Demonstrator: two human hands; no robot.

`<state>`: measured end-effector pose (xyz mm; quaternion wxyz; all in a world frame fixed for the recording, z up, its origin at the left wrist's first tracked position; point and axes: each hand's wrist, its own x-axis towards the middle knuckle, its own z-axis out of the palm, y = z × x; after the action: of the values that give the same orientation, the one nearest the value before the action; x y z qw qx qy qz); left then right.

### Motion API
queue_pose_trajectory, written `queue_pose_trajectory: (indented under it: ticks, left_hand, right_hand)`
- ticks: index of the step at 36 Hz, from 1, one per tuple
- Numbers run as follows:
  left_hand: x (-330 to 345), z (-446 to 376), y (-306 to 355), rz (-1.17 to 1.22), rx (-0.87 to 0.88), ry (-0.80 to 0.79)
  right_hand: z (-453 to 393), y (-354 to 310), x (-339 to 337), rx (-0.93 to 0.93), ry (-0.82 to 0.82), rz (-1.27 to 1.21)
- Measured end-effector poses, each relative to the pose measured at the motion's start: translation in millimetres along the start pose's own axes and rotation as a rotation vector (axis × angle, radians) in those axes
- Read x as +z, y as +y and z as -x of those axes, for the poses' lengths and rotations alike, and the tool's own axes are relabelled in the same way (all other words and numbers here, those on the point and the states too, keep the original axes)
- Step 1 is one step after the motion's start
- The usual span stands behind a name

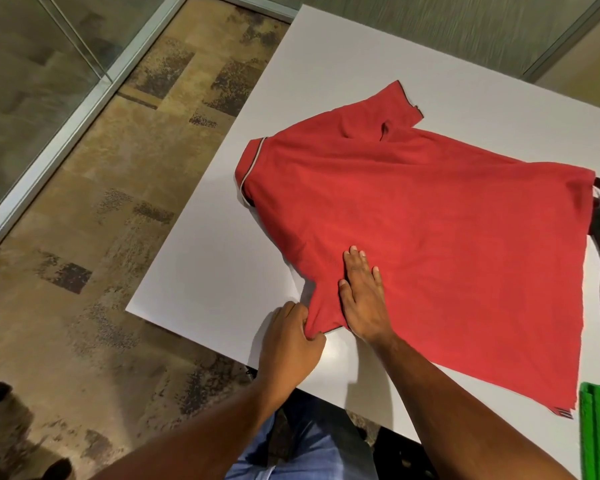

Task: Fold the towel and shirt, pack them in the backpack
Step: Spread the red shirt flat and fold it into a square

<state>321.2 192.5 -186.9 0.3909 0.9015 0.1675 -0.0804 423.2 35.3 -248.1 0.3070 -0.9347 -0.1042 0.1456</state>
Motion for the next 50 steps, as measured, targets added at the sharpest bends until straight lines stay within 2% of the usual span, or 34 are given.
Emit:
queue_pose_trajectory:
  ticks: [4, 9, 12, 17, 26, 31, 33, 37, 40, 45, 47, 50]
  left_hand:
    - [-15, 2, 3, 0.029, 0.107, -0.005]
    - [-20, 2, 11, 0.152, 0.002, -0.076]
    - [-21, -1, 15, 0.247, -0.057, -0.046]
    - [-31, -3, 12, 0.269, -0.049, -0.019]
    - [-46, 4, -22, 0.060, 0.224, -0.066]
    - [-50, 1, -18, -0.007, 0.237, -0.229]
    - [-50, 0, -20, -0.074, 0.293, -0.275]
    - [-59, -10, -37, -0.295, 0.527, -0.148]
    - [-72, -22, -55, -0.356, 0.523, -0.032]
    - [-96, -30, -67, -0.263, 0.481, 0.074]
    - [-100, -28, -68, -0.192, 0.484, 0.034]
    - [-101, -22, -70, -0.144, 0.638, -0.133]
  right_hand:
    - [0, -1, 0, 0.011, 0.001, -0.029]
    - [-1, -1, -3, 0.024, -0.009, -0.083]
    - [-1, 0, -5, 0.025, -0.024, -0.113]
    - [-1, 4, -8, 0.033, -0.025, -0.166]
    - [-1, 1, -3, 0.035, 0.014, -0.149]
    - [0, 1, -3, 0.037, 0.009, -0.135]
    - [0, 1, -3, 0.039, 0.009, -0.135]
    - [0, 1, -2, 0.037, 0.018, -0.136]
    - [0, 0, -2, 0.038, 0.029, -0.132]
    - [1, -1, -1, 0.030, 0.039, -0.117]
    - [1, -1, -1, 0.026, 0.040, -0.112]
    - [0, -2, 0, 0.027, 0.041, -0.093]
